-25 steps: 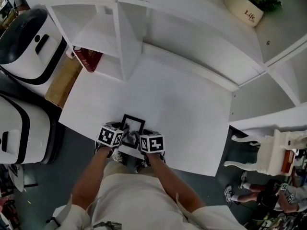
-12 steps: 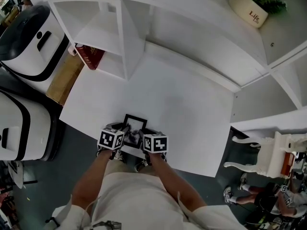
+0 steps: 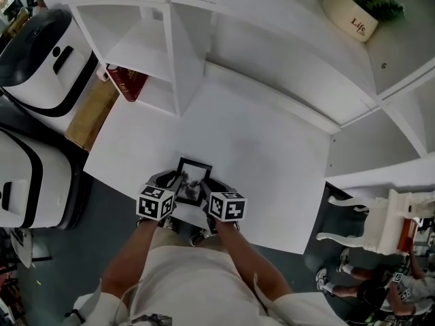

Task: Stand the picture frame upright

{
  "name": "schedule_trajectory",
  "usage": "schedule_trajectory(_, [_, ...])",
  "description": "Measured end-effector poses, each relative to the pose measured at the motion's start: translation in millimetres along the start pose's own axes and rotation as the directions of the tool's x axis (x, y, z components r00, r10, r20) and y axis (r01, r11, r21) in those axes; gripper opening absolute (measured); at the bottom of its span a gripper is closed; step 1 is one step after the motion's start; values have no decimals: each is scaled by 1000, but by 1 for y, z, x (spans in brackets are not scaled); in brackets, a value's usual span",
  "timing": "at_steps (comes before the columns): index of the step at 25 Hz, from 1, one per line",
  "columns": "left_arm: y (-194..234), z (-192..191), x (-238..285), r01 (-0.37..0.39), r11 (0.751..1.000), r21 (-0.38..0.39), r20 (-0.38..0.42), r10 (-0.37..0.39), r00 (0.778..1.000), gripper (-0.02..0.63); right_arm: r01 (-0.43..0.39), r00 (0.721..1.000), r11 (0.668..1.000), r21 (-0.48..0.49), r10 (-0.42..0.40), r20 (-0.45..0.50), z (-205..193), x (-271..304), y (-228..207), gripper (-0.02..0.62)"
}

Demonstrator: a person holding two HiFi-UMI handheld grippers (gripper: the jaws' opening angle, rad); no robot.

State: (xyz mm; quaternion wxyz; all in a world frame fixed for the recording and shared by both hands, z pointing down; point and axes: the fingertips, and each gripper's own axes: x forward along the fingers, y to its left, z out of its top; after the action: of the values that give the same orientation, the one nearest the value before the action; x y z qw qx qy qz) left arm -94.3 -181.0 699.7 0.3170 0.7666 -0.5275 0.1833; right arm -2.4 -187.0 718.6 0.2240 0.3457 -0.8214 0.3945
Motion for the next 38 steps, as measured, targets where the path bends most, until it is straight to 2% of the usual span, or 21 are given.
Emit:
schedule_trajectory(7, [-5,38,-10,-36,998,44,156,29,987,89,-15,991,997,-72,24,128,38,-13,8,96])
schedule_trajectory(14, [-14,102,-36,-94,990,108,330,54,943,87,-8,958,980,-197,63,279,100,-41,32,95])
schedule_trajectory(19, [-18,159,-68,-140,982,126,462,67,884,87,19,909,947,-320,117,400,158,-70,64,94])
schedule_trajectory(27, [-45,257,-115,-208,957,202,617,40,786,87,47,810,910,-412,207,549,243,-126,101,91])
schedule_trajectory(33, [-64,310,-153,-233,952,196,700,30,713,86,66,737,875,-481,282,614,291,-168,132,89])
schedule_trajectory(38, [-78,347,-190,-280,939,199,762,32,647,87,62,685,843,-534,353,637,325,-199,160,89])
